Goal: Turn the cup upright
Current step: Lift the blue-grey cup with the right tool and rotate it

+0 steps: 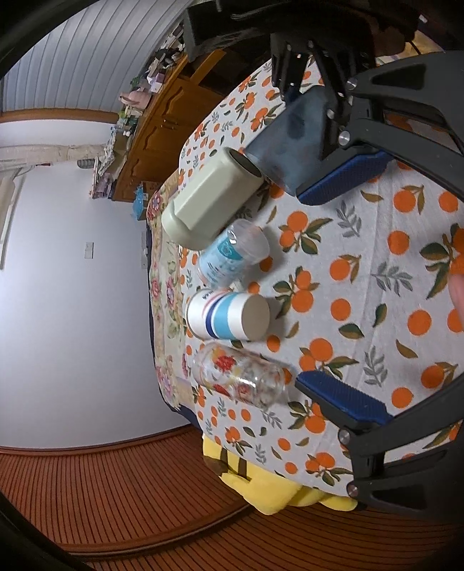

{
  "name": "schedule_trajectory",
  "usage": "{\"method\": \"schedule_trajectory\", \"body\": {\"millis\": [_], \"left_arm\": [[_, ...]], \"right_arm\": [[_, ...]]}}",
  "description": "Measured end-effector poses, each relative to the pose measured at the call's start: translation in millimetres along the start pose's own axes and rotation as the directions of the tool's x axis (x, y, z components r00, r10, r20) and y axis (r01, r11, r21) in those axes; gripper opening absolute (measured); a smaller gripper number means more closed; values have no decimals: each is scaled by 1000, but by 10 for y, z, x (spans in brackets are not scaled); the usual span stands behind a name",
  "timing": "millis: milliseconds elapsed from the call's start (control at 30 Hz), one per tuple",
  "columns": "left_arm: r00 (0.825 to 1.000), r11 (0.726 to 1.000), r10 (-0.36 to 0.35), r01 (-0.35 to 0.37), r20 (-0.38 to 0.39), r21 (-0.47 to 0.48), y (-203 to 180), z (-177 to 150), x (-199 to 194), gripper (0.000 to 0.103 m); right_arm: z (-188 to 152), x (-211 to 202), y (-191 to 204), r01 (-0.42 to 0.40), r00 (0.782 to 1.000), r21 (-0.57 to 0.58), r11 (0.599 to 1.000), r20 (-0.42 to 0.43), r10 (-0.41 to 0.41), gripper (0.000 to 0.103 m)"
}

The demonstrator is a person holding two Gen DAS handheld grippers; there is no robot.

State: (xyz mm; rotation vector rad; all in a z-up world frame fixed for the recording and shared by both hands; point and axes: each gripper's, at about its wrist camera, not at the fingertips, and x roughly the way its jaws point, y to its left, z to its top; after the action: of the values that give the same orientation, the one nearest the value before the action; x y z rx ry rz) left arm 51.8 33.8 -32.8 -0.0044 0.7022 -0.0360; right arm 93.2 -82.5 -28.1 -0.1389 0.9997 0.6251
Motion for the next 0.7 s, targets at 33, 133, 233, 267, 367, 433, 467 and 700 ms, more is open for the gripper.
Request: {"method": "schedule_trajectory", "body": {"millis": [33, 133, 233, 267, 367, 433, 467, 700], "left_arm": [[1000, 1000, 2, -2, -3, -3, 14, -10, 3, 95], [1000, 1000, 6, -6, -15, -11, 56, -44, 28, 95], [1000, 1000, 5, -6, -25, -19, 82, -66, 50, 95], [1000, 1000, 4, -4, -27, -21, 88, -73, 57, 95], [999, 1000, 1, -2, -33, -27, 101, -89, 76, 95], [999, 1000, -2, 1, -36, -29, 101, -88, 87, 95], [999, 1000, -2, 1, -38, -29, 99, -89, 92, 95], [999, 999, -8, 7, -45, -31, 61, -45, 100, 95]], "right_arm": [[-2, 30, 35, 0, 1000, -6, 1000, -4, 0, 67], [-3, 94, 98, 0, 1000, -15, 1000, -14, -1, 67], [-5, 142, 115, 7, 1000, -15, 1000, -25, -7, 67], [-3, 150, 117, 8, 1000, -16, 1000, -26, -8, 67], [-2, 168, 127, 12, 1000, -18, 1000, -29, -12, 68], [-4, 169, 136, 14, 1000, -20, 1000, -26, -14, 68], [-5, 164, 141, 10, 1000, -20, 1000, -24, -11, 68], [-5, -19, 174, 4, 1000, -34, 999, 25, -3, 70]]}}
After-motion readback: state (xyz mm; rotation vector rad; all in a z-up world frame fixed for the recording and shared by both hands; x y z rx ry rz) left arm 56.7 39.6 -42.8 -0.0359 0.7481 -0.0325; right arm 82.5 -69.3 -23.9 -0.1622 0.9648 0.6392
